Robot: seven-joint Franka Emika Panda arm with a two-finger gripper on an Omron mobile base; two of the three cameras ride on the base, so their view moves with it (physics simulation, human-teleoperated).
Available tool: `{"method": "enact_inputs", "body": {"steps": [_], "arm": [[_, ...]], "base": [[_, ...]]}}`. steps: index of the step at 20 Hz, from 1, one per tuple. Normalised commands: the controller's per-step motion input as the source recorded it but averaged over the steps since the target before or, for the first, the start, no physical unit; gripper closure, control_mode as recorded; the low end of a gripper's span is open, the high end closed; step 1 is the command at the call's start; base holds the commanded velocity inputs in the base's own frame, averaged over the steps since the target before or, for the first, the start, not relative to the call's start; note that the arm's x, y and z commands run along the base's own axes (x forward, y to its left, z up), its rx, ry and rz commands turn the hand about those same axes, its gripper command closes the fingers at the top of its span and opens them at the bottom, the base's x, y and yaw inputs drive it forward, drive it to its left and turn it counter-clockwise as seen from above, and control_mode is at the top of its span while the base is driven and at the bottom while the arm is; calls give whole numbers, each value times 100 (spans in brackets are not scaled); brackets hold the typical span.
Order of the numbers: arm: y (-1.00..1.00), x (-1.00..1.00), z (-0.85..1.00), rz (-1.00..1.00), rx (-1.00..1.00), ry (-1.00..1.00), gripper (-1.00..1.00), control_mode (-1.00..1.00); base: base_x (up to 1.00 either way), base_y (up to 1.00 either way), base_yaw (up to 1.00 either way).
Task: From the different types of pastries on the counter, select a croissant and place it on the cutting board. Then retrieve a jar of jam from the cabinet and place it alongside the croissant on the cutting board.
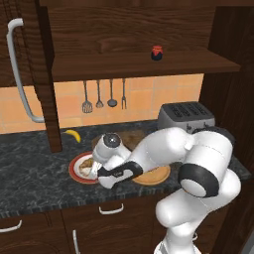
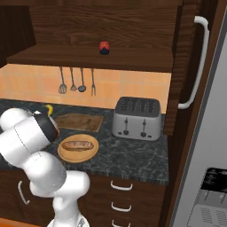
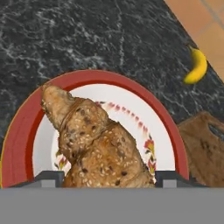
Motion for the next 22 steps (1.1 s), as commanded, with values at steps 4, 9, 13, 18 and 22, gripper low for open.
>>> {"method": "enact_inputs", "body": {"steps": [4,9,13,18,22], "arm": [[-80,-38,91,-17,25,6,100,-100],[-44,0,100,-17,11,18,100,-100],[-1,78,93,-21,0,28,100,-100],[-47,68,89,-6,23,50,100,-100],[-42,4,28,-9,14,20,100,-100]], "base": [[0,0,0],[0,0,0],[0,0,0],[0,0,0],[0,0,0]]}}
